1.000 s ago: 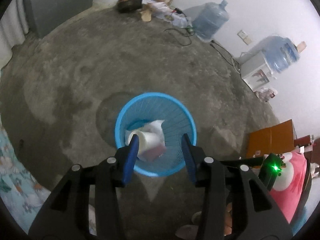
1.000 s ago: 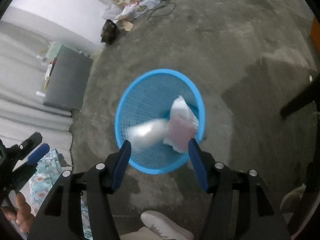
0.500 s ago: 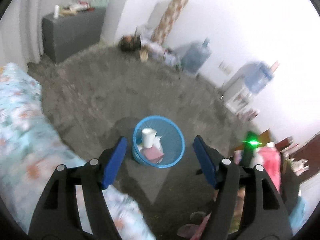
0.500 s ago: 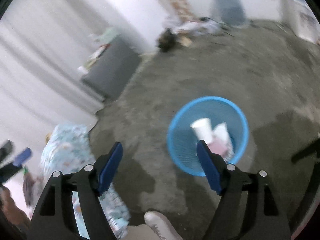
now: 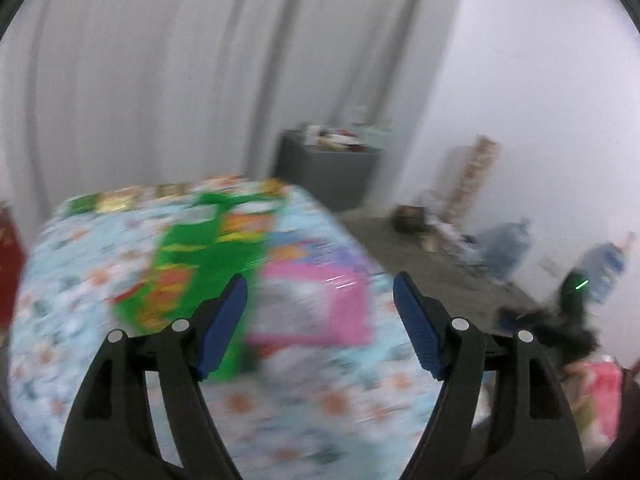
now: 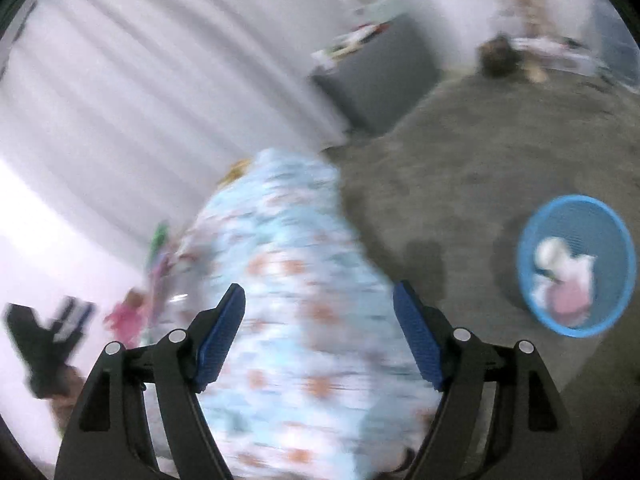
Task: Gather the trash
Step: 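Swing both open tools back toward the trash on the bed, then grasp the green chip bag with the left tool while the right tool grasps the pink packet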
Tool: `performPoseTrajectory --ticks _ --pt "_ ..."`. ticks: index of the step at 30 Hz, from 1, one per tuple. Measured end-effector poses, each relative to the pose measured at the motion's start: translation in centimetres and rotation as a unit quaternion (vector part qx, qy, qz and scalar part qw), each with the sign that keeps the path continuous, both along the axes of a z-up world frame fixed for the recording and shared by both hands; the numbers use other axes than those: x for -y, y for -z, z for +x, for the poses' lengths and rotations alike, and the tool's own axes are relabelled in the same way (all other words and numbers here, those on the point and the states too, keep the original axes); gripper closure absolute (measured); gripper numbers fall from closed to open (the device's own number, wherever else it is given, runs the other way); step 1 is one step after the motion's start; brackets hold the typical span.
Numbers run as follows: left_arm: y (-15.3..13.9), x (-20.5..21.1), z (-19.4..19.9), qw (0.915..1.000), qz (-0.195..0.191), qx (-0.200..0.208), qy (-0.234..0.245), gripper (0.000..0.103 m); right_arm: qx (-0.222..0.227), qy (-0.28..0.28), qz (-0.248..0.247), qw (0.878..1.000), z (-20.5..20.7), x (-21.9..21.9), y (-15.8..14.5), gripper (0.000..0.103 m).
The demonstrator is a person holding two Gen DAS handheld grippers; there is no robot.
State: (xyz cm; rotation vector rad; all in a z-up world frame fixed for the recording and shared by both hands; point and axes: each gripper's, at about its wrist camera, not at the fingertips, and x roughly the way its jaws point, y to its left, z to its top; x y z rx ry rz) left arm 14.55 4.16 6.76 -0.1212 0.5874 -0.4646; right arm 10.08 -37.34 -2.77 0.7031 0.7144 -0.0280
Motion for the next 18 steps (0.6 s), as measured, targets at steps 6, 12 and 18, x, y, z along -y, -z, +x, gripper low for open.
performPoseTrajectory --ticks 6,12,18 --pt "3.4 -2.0 0.7 0.9969 0.067 0.001 -0.042 0.032 0.0 -0.103 0.04 0.994 6.7 -7.1 -2.2 0.029" --pt "5.8 -1.6 1.7 0.9931 0.106 0.002 -0.049 0.032 -0.017 -0.146 0.059 0.987 11.6 -12.0 -2.7 0.029" --pt "7.0 -0.7 2.3 0.992 0.122 -0.003 -0.032 0.032 -0.042 -0.16 0.087 0.982 14.4 -14.1 -1.9 0.029"
